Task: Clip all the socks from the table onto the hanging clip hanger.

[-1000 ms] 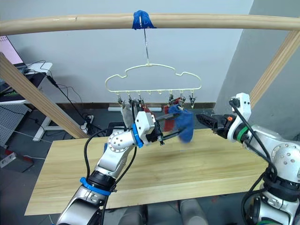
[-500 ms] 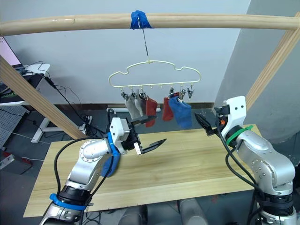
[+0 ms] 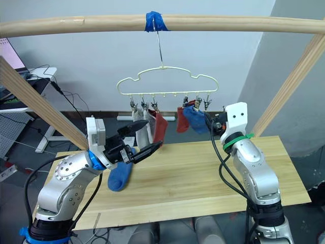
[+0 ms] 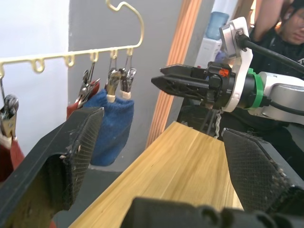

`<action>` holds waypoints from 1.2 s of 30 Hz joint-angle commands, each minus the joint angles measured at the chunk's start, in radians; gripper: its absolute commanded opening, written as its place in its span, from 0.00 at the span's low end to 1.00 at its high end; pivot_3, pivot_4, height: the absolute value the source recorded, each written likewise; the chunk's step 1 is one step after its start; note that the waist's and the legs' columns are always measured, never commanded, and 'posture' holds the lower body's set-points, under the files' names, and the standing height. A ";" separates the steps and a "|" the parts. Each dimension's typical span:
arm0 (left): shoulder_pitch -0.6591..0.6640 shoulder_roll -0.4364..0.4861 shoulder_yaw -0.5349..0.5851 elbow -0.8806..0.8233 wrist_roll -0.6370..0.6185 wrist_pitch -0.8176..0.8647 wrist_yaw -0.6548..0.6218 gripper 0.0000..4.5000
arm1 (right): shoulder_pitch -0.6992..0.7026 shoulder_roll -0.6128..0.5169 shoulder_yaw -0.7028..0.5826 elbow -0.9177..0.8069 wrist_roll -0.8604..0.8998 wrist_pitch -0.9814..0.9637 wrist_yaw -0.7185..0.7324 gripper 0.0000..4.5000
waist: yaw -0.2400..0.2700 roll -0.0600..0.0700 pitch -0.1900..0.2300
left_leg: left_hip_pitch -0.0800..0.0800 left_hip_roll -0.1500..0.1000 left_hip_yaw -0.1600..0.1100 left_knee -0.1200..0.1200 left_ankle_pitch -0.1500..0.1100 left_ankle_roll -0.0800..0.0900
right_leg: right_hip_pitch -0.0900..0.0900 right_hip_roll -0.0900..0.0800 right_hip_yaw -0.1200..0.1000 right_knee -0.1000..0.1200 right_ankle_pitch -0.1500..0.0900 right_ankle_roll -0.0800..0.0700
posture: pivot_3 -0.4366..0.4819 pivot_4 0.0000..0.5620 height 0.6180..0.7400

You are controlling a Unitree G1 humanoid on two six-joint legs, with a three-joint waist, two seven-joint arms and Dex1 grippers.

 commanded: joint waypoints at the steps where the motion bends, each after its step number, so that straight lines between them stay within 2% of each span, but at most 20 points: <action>1: 0.009 -0.008 0.006 -0.062 0.015 -0.012 0.026 1.00 | -0.057 0.028 0.008 0.059 -0.069 -0.075 -0.029 0.59 | 0.002 0.000 0.000 | 0.000 0.000 0.000 0.000 0.000 0.000 | 0.000 0.000 0.000 0.000 0.000 0.000 | 0.40 0.32 1.00; 8: 0.048 -0.010 0.012 -0.104 0.025 -0.006 0.056 1.00 | -0.076 0.080 0.007 0.109 -0.117 -0.117 -0.034 0.59 | 0.011 0.000 0.000 | 0.000 0.000 0.000 -0.001 0.000 0.000 | 0.000 0.000 0.000 0.000 0.001 0.001 | 0.42 0.30 1.00; 36: 0.037 -0.015 -0.003 -0.113 0.048 0.000 0.072 1.00 | -0.198 0.148 -0.036 0.313 -0.203 -0.208 -0.107 0.59 | 0.033 0.000 0.000 | 0.000 0.000 0.000 -0.001 0.000 0.000 | 0.000 0.000 0.000 0.000 0.001 0.001 | 0.44 0.33 1.00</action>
